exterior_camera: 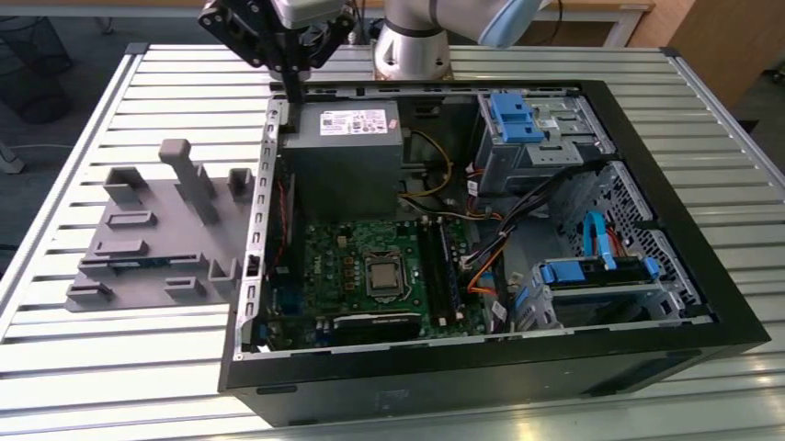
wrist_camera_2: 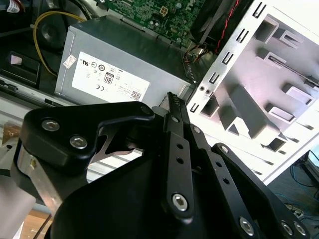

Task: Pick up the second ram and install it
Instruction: 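Reach for the second ram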

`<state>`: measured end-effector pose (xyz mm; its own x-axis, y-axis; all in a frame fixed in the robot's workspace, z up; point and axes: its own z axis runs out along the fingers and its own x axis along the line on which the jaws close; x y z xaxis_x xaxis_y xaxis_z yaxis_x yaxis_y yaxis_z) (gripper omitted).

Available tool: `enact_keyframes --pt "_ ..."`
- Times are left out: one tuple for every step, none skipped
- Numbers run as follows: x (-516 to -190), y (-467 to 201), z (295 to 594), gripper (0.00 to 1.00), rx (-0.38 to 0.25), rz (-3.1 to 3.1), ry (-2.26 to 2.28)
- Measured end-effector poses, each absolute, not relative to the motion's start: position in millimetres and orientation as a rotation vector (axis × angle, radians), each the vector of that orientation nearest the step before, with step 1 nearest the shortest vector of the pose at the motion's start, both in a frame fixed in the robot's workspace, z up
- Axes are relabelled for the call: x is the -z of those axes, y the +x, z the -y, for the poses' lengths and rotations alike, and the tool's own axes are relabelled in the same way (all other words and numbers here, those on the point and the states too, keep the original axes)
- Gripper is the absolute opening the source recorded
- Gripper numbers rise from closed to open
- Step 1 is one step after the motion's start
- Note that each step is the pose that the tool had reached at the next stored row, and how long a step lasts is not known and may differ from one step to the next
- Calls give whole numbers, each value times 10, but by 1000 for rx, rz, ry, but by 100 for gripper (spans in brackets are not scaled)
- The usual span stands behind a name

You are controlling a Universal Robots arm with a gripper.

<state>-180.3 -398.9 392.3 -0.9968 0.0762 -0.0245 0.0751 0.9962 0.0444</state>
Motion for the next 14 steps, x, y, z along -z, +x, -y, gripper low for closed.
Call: enact_keyframes --pt "-3922 -1807 3989 11 -68 -3112 118" --pt "-3922 -1810 3989 11 -68 -3113 118" --pt "-3922 -1814 3989 11 -68 -3113 118" --pt "-3922 -1818 3989 11 -68 -3112 118" --pt "-3922 -1822 3989 11 -68 -3112 118" --pt "-3922 -1826 3989 11 -68 -3112 118" --pt "-3921 -1830 3989 11 -68 -3112 118" --pt "-3921 -1834 3989 11 -68 -3112 118" --pt "-3921 -1838 3989 11 -68 -3113 118" --pt "-3921 -1842 3989 11 -68 -3112 118" --pt "-3921 -1846 3989 11 -68 -3112 118" --pt "-3921 -1851 3989 11 -68 -3112 118" --pt "-3920 -1856 3989 11 -68 -3112 118" --pt "-3921 -1860 3989 11 -68 -3112 118"
